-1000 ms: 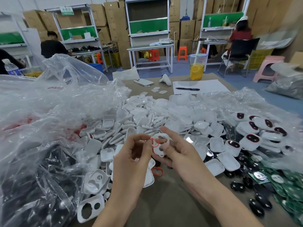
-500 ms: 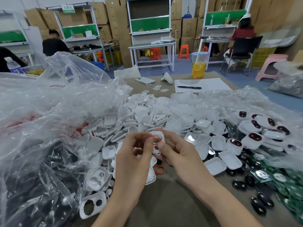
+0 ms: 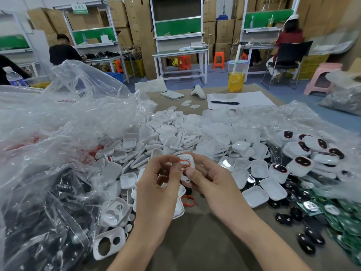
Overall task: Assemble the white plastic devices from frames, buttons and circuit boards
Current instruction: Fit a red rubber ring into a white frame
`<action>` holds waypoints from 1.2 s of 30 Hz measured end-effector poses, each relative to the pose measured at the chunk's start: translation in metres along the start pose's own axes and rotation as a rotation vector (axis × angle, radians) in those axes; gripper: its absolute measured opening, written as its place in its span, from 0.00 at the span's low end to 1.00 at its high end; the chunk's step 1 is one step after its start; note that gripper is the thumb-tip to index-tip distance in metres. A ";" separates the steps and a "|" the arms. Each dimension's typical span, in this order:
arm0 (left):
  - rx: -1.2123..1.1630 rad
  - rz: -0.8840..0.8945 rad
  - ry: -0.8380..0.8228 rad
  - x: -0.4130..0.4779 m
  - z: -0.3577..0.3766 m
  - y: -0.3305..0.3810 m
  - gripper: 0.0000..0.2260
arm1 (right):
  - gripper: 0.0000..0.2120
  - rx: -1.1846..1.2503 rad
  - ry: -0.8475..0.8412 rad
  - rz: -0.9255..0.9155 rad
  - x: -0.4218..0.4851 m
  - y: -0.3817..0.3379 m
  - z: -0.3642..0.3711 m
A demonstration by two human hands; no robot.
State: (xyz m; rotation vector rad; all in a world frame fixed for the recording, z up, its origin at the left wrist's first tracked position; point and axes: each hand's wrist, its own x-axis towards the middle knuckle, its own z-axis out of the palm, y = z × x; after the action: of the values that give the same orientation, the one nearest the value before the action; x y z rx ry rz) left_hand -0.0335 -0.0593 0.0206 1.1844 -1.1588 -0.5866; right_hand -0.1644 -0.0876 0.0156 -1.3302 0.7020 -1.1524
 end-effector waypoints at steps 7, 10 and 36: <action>0.004 0.010 -0.002 0.000 -0.001 0.000 0.07 | 0.14 -0.012 0.013 0.015 -0.001 -0.001 0.001; 0.002 0.002 0.006 0.000 -0.001 0.000 0.07 | 0.14 -0.033 0.019 0.016 -0.001 -0.002 0.001; 0.019 -0.056 0.011 0.002 0.001 -0.006 0.04 | 0.14 -0.076 0.056 0.032 -0.005 -0.003 0.007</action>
State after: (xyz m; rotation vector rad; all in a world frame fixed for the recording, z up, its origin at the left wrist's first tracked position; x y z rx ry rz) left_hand -0.0326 -0.0631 0.0155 1.2381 -1.1268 -0.6128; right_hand -0.1605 -0.0799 0.0188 -1.3498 0.8124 -1.1502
